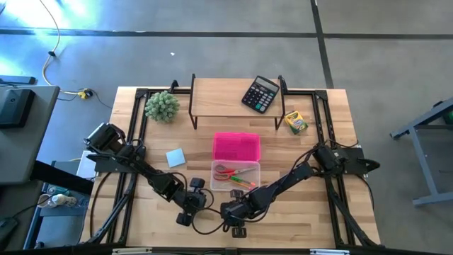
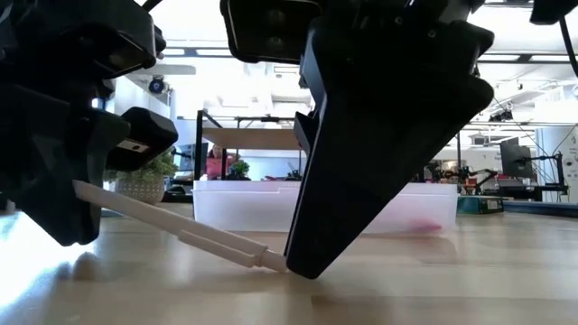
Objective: Pack school essentials
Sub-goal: Put the white pen into the transparent bin
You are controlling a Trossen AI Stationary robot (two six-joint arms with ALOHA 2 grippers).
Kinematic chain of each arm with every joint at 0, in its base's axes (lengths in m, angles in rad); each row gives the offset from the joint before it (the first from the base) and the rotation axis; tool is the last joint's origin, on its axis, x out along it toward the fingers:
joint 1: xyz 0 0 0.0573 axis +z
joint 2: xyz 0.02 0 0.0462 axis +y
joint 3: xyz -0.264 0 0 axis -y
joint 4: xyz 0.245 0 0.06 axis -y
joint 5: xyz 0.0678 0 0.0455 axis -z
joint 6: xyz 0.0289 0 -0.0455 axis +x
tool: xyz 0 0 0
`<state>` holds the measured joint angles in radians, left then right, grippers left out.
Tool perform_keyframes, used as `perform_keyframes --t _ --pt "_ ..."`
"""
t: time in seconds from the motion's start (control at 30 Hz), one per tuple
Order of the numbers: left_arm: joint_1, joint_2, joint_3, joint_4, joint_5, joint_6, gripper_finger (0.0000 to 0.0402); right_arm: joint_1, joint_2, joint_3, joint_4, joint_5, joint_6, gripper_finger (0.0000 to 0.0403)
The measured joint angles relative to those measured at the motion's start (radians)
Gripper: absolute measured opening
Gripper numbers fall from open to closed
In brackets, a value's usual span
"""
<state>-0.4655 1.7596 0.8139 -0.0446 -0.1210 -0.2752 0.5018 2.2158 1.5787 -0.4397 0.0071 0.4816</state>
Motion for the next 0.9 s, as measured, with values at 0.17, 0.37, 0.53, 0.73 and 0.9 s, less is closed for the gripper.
perform_keyframes --t 0.17,0.37,0.53,0.73,0.9 --pt "0.001 0.0 0.0 -0.005 0.003 -0.001 0.0019 0.0 -0.003 0.0 -0.002 0.0 0.0 0.0122" --pt "0.001 -0.008 0.002 -0.009 0.003 -0.002 0.0009 0.0 -0.05 -0.002 -0.046 -0.006 0.015 0.0122" --pt "0.001 -0.014 0.002 0.0 -0.01 -0.01 0.0013 0.0 -0.105 -0.002 -0.068 0.026 0.01 0.0122" --pt "0.004 -0.014 0.007 0.065 -0.058 -0.009 0.0011 0.0 -0.176 0.0 -0.114 0.086 -0.004 0.0122" --pt "0.034 -0.014 0.056 0.066 -0.115 0.021 0.0012 0.0 -0.236 0.001 -0.187 0.199 -0.018 0.0122"
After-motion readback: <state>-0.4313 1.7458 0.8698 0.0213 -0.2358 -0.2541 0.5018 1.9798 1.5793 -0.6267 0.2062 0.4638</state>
